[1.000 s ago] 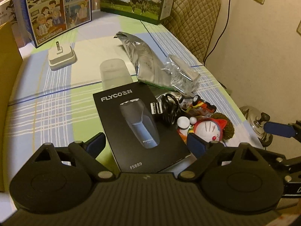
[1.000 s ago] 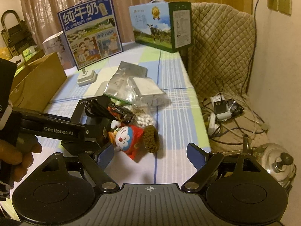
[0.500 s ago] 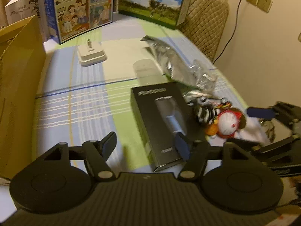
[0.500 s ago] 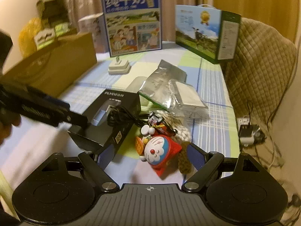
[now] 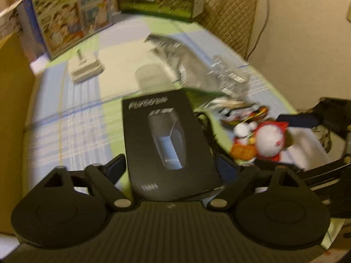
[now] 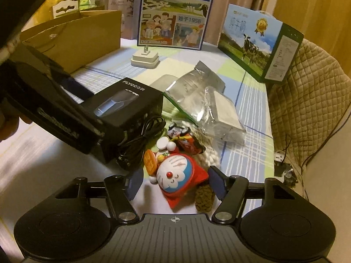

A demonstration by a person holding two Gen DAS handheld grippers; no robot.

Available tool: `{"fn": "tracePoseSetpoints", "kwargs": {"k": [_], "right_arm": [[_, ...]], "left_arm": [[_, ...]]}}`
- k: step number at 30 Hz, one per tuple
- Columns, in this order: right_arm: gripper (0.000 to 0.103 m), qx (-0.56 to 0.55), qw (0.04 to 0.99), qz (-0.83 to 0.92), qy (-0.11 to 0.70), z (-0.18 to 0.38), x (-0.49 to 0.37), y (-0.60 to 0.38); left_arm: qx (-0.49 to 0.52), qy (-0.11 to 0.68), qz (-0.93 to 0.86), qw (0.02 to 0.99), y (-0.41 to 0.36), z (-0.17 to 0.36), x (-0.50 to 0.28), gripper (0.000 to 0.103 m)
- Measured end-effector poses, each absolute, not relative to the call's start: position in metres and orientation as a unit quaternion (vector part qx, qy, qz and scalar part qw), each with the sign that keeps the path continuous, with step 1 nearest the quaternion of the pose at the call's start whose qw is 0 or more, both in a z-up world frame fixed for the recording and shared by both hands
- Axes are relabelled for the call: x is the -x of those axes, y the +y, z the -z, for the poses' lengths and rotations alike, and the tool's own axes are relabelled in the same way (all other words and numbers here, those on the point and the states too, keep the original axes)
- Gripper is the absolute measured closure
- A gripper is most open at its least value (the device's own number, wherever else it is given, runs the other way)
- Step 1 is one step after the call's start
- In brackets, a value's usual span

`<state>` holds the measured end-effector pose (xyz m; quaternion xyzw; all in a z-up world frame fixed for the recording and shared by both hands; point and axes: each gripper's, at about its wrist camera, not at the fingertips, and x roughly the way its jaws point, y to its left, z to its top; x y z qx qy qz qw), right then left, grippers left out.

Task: Organize objects
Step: 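Grasp the black FLYCO shaver box with the left tool while the right tool grasps the Doraemon figure, then carry the shaver box with the left tool while the right tool carries Doraemon toward the cardboard box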

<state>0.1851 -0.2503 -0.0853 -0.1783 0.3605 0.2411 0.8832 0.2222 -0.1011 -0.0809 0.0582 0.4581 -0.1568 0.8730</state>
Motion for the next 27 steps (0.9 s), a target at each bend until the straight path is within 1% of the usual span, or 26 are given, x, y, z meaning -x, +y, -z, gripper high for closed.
{"fn": "tracePoseSetpoints", "kwargs": {"k": [1, 2, 3, 4, 9, 14, 15, 16, 17, 24, 27], "right_arm": [[0.048, 0.178, 0.882, -0.244, 0.361, 0.085, -0.185, -0.249], [0.052, 0.176, 0.882, -0.246, 0.362, 0.085, -0.185, -0.248], [0.060, 0.172, 0.880, -0.252, 0.365, 0.085, -0.185, -0.247], [0.061, 0.167, 0.879, -0.255, 0.366, 0.085, -0.184, -0.246], [0.061, 0.138, 0.873, -0.274, 0.379, 0.084, -0.175, -0.244], [0.061, 0.111, 0.871, -0.276, 0.391, 0.081, -0.169, -0.246], [0.061, 0.108, 0.872, -0.275, 0.390, 0.081, -0.169, -0.246], [0.061, 0.106, 0.873, -0.275, 0.390, 0.081, -0.169, -0.245], [0.061, 0.105, 0.873, -0.274, 0.391, 0.082, -0.169, -0.245], [0.059, 0.098, 0.869, -0.262, 0.408, 0.090, -0.174, -0.240], [0.059, 0.086, 0.866, -0.259, 0.420, 0.092, -0.176, -0.242]], "left_arm": [[-0.056, 0.462, 0.150, 0.872, -0.095, 0.083, -0.222, 0.025], [-0.057, 0.464, 0.146, 0.872, -0.090, 0.083, -0.221, 0.026], [-0.060, 0.464, 0.144, 0.872, -0.084, 0.083, -0.218, 0.026], [-0.062, 0.466, 0.141, 0.872, -0.078, 0.082, -0.215, 0.026], [-0.076, 0.467, 0.125, 0.872, -0.051, 0.079, -0.188, 0.026], [-0.067, 0.465, 0.119, 0.875, -0.033, 0.078, -0.166, 0.026], [-0.066, 0.460, 0.119, 0.877, -0.032, 0.077, -0.164, 0.024], [-0.065, 0.455, 0.117, 0.880, -0.031, 0.075, -0.163, 0.019], [-0.065, 0.451, 0.116, 0.883, -0.031, 0.074, -0.163, 0.017], [-0.086, 0.450, 0.137, 0.879, -0.038, 0.073, -0.180, 0.017], [-0.096, 0.461, 0.148, 0.870, -0.042, 0.074, -0.191, 0.019]]}}
